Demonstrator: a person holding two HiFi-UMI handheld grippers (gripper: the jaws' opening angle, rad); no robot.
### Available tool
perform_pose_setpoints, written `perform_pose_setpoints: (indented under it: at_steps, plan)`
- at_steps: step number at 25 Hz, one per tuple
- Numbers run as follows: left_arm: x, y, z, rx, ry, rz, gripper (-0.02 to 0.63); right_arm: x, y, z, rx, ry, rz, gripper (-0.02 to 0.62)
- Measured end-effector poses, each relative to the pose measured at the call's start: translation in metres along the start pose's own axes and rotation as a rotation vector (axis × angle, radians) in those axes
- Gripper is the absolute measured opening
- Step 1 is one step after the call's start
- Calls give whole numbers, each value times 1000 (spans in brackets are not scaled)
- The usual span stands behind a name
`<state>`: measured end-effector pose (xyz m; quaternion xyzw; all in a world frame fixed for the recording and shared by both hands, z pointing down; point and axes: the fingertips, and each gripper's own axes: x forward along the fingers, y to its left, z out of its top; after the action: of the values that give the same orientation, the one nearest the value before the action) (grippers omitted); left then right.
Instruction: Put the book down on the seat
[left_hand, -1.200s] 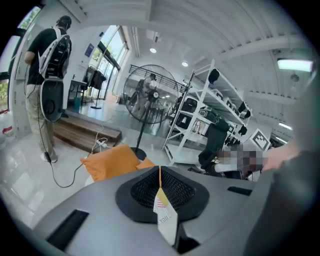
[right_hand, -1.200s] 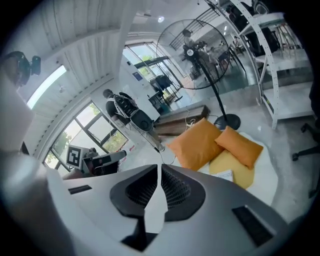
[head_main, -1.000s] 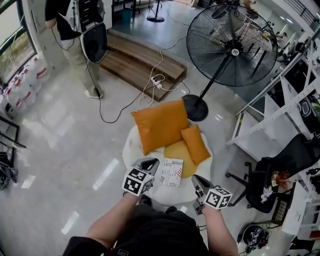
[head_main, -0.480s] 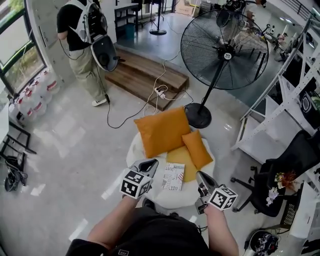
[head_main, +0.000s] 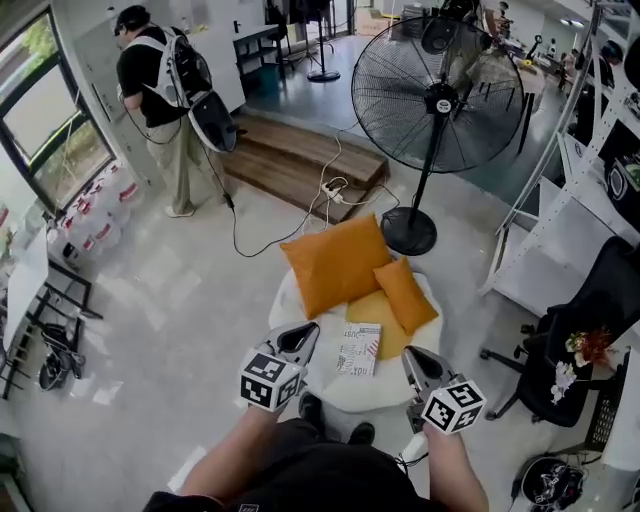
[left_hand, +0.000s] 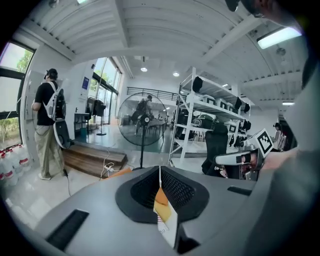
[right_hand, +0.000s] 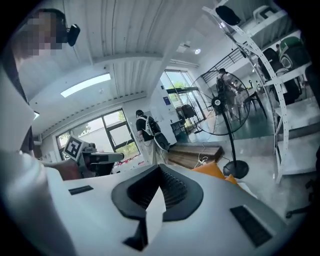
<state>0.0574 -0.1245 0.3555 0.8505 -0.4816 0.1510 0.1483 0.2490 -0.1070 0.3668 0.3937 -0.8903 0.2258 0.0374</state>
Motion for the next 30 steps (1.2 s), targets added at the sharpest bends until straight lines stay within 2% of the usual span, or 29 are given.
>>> perform_pose_setpoints:
  at_steps: [5,11,13,16,20,23,27,30]
  plan:
    - [-12,12,23,44,-54,3,11,-3,14,11,-37,-25,-13,15]
    - [-16,63,35,75,-106,-38,11,28,29,38,-51,-98,-112,15]
    - [-21,82,42,86,-120,-52,10,48,47,48,-43,-127,-94,15]
    - [-34,116,54,115,-145,-59,11,83,87,60,-123,-131,-43,15]
    - [-44,151,68,133,-167,-63,11,110,115,77,-196,-165,-73,14]
    - [-49,165,77,162,-187,-63,11,116,120,78,-201,-167,-88,14]
    - [-52,167,86,158,-214,-154,3,113,120,81,-213,-170,-96,14]
    - [-53,161,95,188,-223,-166,3,101,117,90,-228,-182,-93,14]
